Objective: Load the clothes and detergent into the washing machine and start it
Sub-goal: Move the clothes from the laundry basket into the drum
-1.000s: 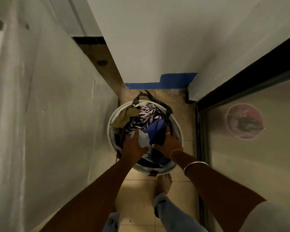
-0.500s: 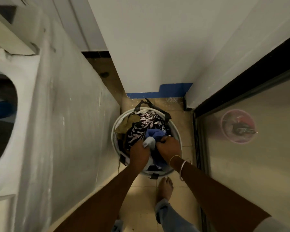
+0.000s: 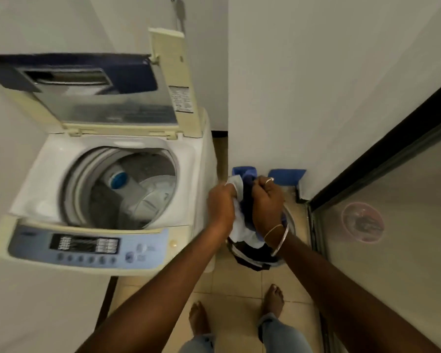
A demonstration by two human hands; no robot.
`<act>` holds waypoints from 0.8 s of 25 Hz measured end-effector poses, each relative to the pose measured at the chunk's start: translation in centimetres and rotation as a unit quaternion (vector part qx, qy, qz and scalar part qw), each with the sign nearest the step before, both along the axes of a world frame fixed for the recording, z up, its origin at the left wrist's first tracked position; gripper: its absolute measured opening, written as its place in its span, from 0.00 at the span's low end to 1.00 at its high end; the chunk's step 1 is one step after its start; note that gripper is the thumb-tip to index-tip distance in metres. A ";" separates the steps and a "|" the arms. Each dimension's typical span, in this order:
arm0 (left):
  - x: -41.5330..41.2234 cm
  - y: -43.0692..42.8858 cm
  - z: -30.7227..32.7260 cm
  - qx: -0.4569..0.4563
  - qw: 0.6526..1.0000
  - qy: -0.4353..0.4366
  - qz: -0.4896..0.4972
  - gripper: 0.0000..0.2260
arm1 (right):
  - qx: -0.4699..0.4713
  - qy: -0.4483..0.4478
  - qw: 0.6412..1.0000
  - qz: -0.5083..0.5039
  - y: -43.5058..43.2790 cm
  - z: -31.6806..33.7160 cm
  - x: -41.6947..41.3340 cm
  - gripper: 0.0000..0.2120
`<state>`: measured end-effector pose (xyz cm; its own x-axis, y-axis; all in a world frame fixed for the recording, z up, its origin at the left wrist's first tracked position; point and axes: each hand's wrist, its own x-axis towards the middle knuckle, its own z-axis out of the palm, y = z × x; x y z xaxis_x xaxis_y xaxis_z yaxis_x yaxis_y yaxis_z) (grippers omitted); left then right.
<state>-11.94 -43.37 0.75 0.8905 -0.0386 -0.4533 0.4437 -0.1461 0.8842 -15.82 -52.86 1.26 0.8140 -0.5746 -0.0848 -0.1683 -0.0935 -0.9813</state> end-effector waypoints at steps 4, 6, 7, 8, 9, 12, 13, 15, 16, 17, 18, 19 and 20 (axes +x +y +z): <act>2.2 8.4 11.6 -0.121 0.986 -0.046 0.103 0.13 | 0.010 -0.171 0.980 0.100 8.0 11.8 3.2 0.12; 3.4 12.6 17.2 -0.146 0.974 -0.103 0.137 0.07 | 0.074 -0.221 0.957 0.171 12.3 16.7 5.3 0.17; 3.7 14.6 20.0 -0.157 0.968 -0.122 0.153 0.07 | 0.085 -0.239 0.950 0.183 14.5 19.0 6.2 0.17; 4.0 16.7 22.4 -0.171 0.960 -0.136 0.173 0.09 | 0.083 -0.266 0.943 0.182 16.8 21.0 7.2 0.16; 4.2 18.4 24.8 -0.180 0.952 -0.158 0.189 0.11 | 0.075 -0.298 0.935 0.177 18.8 23.2 8.0 0.15; 4.9 22.2 30.2 -0.202 0.917 -0.247 0.238 0.16 | 0.077 -0.377 0.906 0.176 23.5 28.3 10.1 0.15; 5.2 23.5 31.2 -0.203 0.911 -0.257 0.250 0.18 | 0.079 -0.388 0.900 0.181 24.9 29.1 10.9 0.14; 6.4 25.5 31.0 -0.199 0.911 -0.259 0.251 0.18 | 0.095 -0.384 0.899 0.186 26.8 28.9 12.3 0.12; 7.2 26.5 29.7 -0.186 0.916 -0.264 0.237 0.16 | 0.102 -0.370 0.904 0.188 27.5 27.9 12.9 0.13; 8.7 27.4 27.5 -0.141 0.924 -0.272 0.229 0.12 | 0.096 -0.344 0.916 0.182 28.0 26.3 13.4 0.14; 10.0 28.3 25.0 -0.086 0.935 -0.268 0.217 0.09 | 0.074 -0.307 0.932 0.178 28.5 23.9 14.0 0.15; 11.2 29.2 22.0 -0.025 0.950 -0.240 0.198 0.07 | 0.039 -0.254 0.950 0.177 28.6 21.4 14.4 0.14; 12.2 29.8 18.7 0.036 0.966 -0.191 0.170 0.08 | -0.008 -0.191 0.963 0.188 28.4 18.3 15.2 0.13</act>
<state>0.28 -13.53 19.45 0.9491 0.3046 -0.0806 0.1209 -0.1158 0.9859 -0.65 -24.43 19.58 0.9349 -0.2318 0.2688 0.2540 -0.0920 -0.9628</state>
